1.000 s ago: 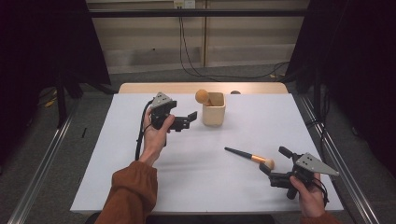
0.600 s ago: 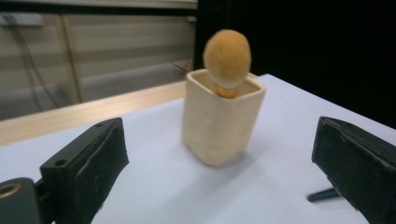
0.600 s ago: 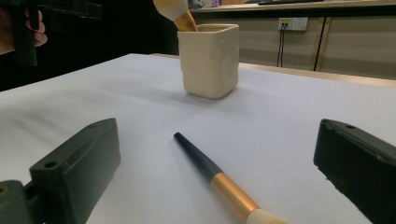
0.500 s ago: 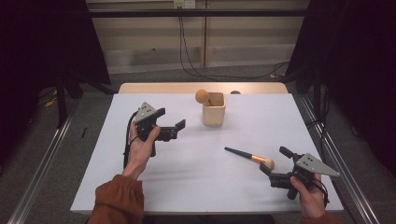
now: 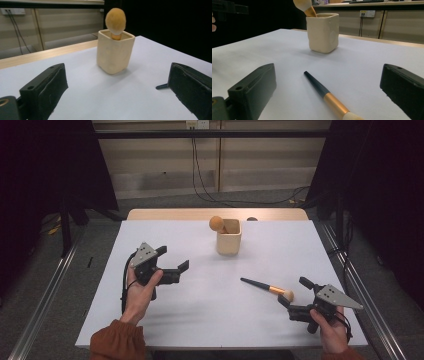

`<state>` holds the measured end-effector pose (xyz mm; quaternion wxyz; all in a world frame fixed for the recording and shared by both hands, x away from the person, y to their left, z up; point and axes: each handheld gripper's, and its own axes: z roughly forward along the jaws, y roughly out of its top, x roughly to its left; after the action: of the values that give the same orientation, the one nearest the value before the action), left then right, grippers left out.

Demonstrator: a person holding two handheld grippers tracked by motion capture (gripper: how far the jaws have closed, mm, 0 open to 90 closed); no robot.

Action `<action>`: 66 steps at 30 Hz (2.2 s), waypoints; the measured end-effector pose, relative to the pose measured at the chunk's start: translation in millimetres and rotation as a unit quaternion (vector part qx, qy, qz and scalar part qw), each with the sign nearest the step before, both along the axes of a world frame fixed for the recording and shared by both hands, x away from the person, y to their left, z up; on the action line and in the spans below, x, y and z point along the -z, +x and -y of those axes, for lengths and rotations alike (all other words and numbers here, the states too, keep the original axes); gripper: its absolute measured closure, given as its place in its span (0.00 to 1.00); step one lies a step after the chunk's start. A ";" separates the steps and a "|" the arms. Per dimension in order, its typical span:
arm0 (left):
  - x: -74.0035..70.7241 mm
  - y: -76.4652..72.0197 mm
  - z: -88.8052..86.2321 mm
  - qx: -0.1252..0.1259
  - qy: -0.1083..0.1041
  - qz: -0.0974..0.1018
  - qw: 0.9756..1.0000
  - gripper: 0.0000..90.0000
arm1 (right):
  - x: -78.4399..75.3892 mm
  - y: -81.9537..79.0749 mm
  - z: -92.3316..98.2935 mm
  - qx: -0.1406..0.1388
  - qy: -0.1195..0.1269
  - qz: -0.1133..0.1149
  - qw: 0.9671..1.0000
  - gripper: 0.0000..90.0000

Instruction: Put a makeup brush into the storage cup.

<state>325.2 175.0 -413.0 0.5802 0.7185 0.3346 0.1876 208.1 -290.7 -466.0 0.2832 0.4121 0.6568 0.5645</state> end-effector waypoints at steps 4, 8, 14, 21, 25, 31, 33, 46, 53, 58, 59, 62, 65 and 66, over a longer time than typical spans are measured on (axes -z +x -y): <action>4.0 -7.6 -10.3 -0.010 0.002 0.002 1.000 0.03 | 0.0 0.5 -0.1 0.000 0.001 0.000 1.000 0.00; 7.5 -19.4 -19.8 -0.016 0.011 0.003 1.000 0.02 | -0.3 1.0 -0.3 0.000 0.001 0.000 1.000 0.00; 15.2 -34.3 -36.9 -0.029 0.011 0.001 1.000 0.02 | 0.1 1.5 -0.7 0.000 0.000 -0.001 1.000 0.00; 20.5 -47.9 -56.6 -0.043 0.013 -0.003 0.999 0.02 | -0.4 3.1 -3.5 0.002 0.001 -0.002 1.000 0.00; 24.1 -55.5 -63.2 -0.054 0.022 0.004 0.998 0.02 | -0.6 2.3 -4.7 0.002 -0.001 -0.002 1.000 0.00; 27.0 -64.7 -62.8 -0.060 0.021 0.014 0.998 0.02 | 0.3 3.1 -3.4 0.002 -0.004 -0.004 1.000 0.00; 28.7 -67.0 -62.3 -0.059 0.027 0.018 0.998 0.02 | -0.4 2.4 -3.0 0.002 -0.001 -0.002 1.000 0.00; 36.0 -70.1 -72.8 -0.073 0.020 0.003 0.997 0.03 | -1.6 2.7 0.4 -0.003 0.003 0.002 1.000 0.00; 35.4 -73.7 -74.3 -0.067 0.019 0.004 0.998 0.03 | -5.0 6.3 0.6 0.003 0.016 0.004 1.000 0.00; 37.1 -75.9 -71.2 -0.057 0.032 0.003 0.998 0.03 | -9.0 8.7 0.8 0.022 0.011 0.007 1.000 0.00; 37.0 -76.1 -70.7 -0.056 0.035 0.003 0.998 0.03 | -9.8 9.7 1.6 0.028 0.008 0.005 1.000 0.01; 36.2 -75.3 -69.0 -0.056 0.034 0.003 0.998 0.03 | -10.7 12.6 4.4 0.028 0.018 -0.001 0.999 0.02; 35.6 -78.0 -66.1 -0.055 0.036 0.004 0.998 0.03 | -14.1 15.4 7.6 0.026 0.027 -0.003 0.999 0.02; 35.8 -78.5 -65.8 -0.055 0.036 0.004 0.998 0.03 | -16.0 16.8 8.4 0.025 0.030 -0.004 0.999 0.02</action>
<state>246.8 240.7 -448.8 0.5439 0.7190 0.3640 0.2341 224.8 -299.2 -450.0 0.2824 0.4384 0.6304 0.5751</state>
